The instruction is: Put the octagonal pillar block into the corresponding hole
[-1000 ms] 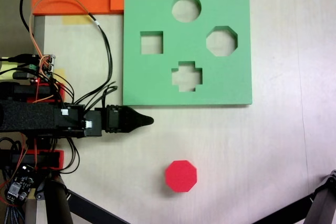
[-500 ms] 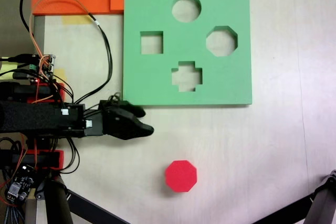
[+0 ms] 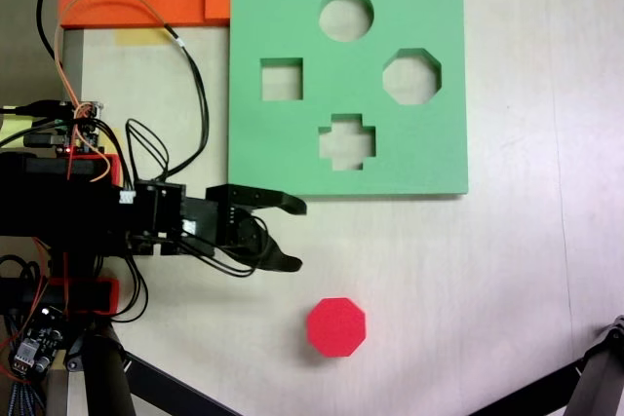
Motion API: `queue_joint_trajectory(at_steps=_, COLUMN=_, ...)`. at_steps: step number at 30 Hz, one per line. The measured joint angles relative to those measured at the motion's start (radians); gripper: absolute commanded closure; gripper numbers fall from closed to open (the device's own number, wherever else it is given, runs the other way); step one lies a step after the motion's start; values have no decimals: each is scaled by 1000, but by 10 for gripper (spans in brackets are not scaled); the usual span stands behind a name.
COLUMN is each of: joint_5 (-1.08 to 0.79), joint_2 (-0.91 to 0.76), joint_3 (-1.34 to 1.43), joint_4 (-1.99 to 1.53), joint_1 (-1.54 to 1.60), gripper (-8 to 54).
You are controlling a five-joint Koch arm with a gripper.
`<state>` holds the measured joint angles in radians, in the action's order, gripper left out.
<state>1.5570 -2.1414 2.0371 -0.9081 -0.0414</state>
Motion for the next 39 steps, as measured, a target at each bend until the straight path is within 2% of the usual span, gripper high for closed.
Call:
queue_joint_trajectory(at_steps=2, joint_5=-14, joint_2=64, joint_3=-69, joint_4=-63, joint_1=-31, gripper=161)
queue_joint_trajectory(at_steps=3, joint_5=-32, joint_2=78, joint_3=-75, joint_4=-72, joint_1=-49, gripper=110)
queue_joint_trajectory(at_steps=5, joint_5=-61, joint_2=129, joint_3=-137, joint_4=-94, joint_1=-80, gripper=-40)
queue_joint_trajectory(at_steps=6, joint_5=-66, joint_2=156, joint_3=-178, joint_4=-112, joint_1=-91, gripper=-70)
queue_joint_trajectory(at_steps=13, joint_5=-74, joint_2=298, joint_3=-233, joint_4=-156, joint_1=-155, gripper=-69)
queue_joint_trajectory(at_steps=26, joint_5=-215, joint_2=586, joint_3=-370, joint_4=-156, joint_1=-239, gripper=-66)
queue_joint_trajectory(at_steps=39, joint_5=-247, joint_2=669, joint_3=-390, joint_4=-156, joint_1=-304, gripper=-66)
